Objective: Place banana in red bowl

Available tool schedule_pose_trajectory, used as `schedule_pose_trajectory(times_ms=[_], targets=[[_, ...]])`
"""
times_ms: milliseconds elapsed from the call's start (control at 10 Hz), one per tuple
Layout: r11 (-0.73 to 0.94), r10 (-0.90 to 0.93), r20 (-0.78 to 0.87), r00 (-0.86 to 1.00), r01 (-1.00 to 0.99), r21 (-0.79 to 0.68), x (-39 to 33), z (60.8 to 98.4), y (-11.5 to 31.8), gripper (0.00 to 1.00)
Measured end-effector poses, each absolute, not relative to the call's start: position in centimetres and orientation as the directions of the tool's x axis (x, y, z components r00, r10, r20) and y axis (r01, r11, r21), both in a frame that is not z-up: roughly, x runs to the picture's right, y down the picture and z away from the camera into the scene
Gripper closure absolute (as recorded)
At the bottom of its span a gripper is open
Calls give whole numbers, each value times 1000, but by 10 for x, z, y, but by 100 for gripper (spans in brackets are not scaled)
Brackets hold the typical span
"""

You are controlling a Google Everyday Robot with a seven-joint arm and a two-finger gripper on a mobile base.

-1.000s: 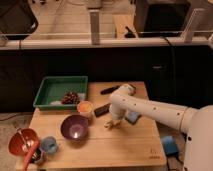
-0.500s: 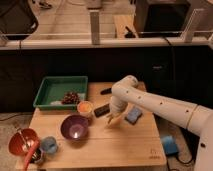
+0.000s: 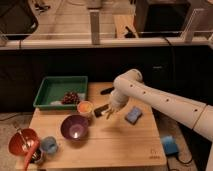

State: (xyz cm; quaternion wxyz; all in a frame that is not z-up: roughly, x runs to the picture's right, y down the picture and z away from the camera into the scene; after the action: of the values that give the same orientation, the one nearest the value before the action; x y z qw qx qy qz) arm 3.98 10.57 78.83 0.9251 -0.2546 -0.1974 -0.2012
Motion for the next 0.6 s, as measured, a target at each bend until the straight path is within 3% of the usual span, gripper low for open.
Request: schedule_pose_trajectory(times_ms=[400, 600], targets=[[779, -277, 508, 816, 500, -378, 34, 771, 96, 99], [771, -321, 496, 807, 526, -359, 25, 756, 88, 84]])
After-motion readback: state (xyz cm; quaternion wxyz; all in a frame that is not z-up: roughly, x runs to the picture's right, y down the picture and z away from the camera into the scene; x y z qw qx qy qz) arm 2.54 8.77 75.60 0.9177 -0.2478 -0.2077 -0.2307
